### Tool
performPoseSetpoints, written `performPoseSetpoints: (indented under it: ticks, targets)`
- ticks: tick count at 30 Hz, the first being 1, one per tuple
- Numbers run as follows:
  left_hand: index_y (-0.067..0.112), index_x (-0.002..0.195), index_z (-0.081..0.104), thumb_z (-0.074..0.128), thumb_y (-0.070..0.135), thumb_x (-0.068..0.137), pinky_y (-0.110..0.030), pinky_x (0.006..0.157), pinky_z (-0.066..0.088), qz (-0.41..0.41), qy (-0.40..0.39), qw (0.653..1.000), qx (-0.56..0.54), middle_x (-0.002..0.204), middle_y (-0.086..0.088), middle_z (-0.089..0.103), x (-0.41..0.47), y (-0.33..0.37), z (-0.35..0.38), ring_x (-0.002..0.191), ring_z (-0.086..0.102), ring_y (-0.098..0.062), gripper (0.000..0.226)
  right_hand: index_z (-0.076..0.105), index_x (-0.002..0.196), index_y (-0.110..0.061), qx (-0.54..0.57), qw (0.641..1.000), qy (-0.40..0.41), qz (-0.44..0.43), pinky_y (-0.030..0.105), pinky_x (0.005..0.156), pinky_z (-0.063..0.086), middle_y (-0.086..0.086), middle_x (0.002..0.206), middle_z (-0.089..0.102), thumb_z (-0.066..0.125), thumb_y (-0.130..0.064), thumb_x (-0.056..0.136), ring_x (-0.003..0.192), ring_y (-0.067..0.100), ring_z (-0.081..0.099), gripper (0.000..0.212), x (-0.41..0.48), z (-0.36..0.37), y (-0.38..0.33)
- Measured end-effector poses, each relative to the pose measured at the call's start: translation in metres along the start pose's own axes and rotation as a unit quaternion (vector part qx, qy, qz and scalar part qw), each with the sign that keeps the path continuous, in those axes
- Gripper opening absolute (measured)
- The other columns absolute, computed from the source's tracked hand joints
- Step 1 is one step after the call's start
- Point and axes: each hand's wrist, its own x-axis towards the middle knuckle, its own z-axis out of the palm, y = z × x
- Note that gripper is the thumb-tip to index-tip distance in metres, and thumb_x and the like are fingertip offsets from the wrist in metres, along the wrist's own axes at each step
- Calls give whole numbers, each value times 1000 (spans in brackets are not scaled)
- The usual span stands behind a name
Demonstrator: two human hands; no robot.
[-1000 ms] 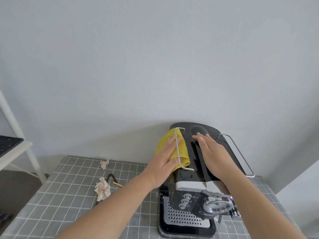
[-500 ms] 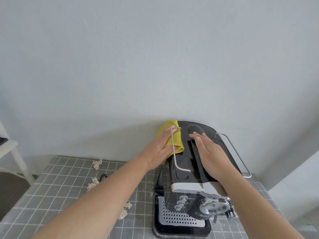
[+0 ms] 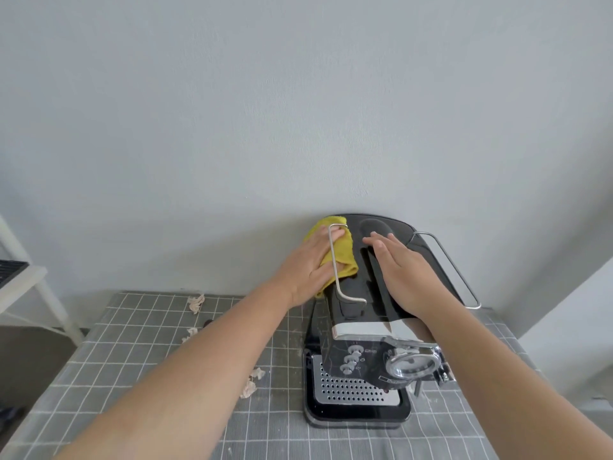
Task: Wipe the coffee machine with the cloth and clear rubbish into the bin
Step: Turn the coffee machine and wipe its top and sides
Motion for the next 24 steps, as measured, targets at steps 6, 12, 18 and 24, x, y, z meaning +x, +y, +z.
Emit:
performPoseSetpoints:
  ticks: [6,12,18,24]
  targets:
    - [33,143,32,33,44,93,-36,122,10,12,36,995,-93,155,15,25,-54,17,18,147,8,-1,51,42,139,-21,-18,1000,6,-2,33,116,14,-6,152,32,18,-34,101,144,12,15,47,1,2,-2]
    - [36,142,33,35,39,93,-23,119,8,-4,80,987,-142,152,26,23,-117,62,50,145,4,5,49,44,136,-21,-78,997,-4,-11,42,117,16,-3,154,27,26,-29,100,146,17,12,41,5,7,1]
    - [38,146,18,31,32,102,-16,113,5,-74,51,980,-178,155,23,10,-66,45,30,139,5,13,46,43,137,-27,-162,986,24,-38,44,119,6,-6,154,28,27,-31,99,145,13,12,41,1,8,0]
    - [45,143,21,34,28,103,-21,116,8,-60,69,973,-210,154,29,9,-69,49,33,141,6,13,46,32,142,-36,-161,982,-12,-97,44,118,3,-13,155,23,27,-39,99,145,9,7,44,1,5,-9]
